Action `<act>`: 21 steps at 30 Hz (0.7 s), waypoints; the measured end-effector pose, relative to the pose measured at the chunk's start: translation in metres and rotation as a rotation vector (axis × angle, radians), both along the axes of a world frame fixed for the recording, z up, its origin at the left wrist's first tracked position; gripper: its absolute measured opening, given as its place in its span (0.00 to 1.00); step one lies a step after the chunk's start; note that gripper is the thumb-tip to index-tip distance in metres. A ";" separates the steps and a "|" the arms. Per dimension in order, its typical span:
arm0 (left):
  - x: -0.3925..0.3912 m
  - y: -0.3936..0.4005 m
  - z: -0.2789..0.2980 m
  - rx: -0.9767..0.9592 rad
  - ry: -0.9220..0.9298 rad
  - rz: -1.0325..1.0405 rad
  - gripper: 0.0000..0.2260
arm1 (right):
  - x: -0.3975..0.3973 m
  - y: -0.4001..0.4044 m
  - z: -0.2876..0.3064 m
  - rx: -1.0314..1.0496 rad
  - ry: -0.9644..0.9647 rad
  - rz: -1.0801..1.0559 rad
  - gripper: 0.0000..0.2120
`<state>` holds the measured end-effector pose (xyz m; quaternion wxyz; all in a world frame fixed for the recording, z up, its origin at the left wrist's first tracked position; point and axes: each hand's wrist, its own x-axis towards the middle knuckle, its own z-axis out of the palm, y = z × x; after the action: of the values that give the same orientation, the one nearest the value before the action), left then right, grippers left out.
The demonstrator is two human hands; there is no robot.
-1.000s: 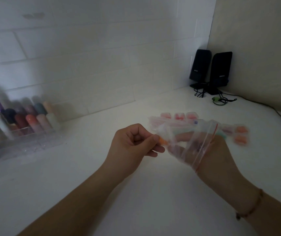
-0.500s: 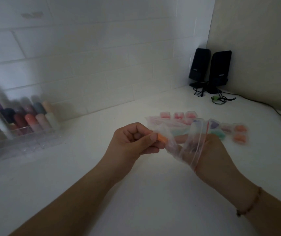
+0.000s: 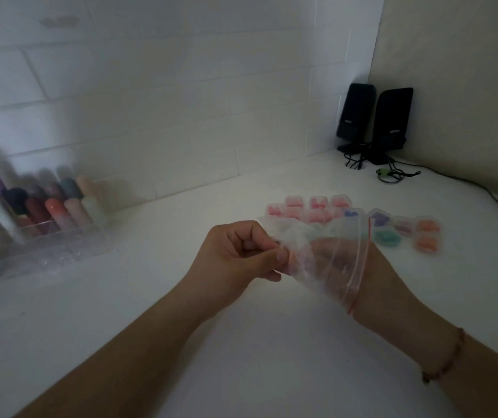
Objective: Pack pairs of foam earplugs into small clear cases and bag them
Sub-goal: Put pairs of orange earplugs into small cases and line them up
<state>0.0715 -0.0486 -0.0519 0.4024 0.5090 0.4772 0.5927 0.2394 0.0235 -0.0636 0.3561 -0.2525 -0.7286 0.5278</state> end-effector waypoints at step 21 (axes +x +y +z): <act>-0.047 0.011 0.002 0.011 -0.402 0.258 0.11 | 0.037 0.020 0.027 -0.145 -0.090 -0.187 0.15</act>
<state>0.0242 -0.0375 -0.0498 0.4073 0.3179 0.4454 0.7312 0.2760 0.0431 -0.0361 0.3514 -0.3679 -0.6771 0.5317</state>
